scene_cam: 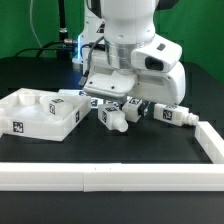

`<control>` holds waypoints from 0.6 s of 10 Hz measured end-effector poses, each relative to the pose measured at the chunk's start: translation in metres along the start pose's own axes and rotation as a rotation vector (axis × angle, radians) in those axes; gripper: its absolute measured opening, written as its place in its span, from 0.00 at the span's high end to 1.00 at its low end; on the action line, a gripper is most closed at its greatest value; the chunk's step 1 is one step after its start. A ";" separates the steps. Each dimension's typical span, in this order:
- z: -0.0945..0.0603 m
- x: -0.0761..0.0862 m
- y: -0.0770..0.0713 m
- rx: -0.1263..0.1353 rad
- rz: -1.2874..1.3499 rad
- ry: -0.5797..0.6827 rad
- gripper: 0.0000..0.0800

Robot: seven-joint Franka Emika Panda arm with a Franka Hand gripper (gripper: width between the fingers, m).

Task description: Assemble one leg

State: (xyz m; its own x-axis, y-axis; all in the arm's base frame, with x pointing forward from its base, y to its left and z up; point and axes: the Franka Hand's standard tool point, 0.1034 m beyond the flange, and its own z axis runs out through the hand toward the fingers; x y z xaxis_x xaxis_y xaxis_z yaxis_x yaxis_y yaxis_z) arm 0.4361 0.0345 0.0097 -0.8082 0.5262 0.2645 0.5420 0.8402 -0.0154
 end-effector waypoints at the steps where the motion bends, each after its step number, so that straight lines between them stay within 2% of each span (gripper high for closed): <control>1: 0.000 0.000 -0.001 0.000 0.002 0.001 0.52; 2: 0.001 0.000 -0.001 0.000 0.003 0.002 0.35; 3: 0.001 0.000 -0.001 0.000 0.004 0.002 0.24; 6: 0.001 -0.001 -0.002 0.001 0.005 0.003 0.19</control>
Offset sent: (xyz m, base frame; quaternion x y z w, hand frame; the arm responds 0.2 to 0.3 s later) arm 0.0000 0.0000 0.0000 0.0000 0.0000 0.0000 1.0000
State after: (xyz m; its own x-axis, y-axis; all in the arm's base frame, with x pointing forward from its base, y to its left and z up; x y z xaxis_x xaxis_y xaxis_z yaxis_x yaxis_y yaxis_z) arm 0.4353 0.0326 0.0085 -0.8046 0.5304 0.2672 0.5463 0.8374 -0.0173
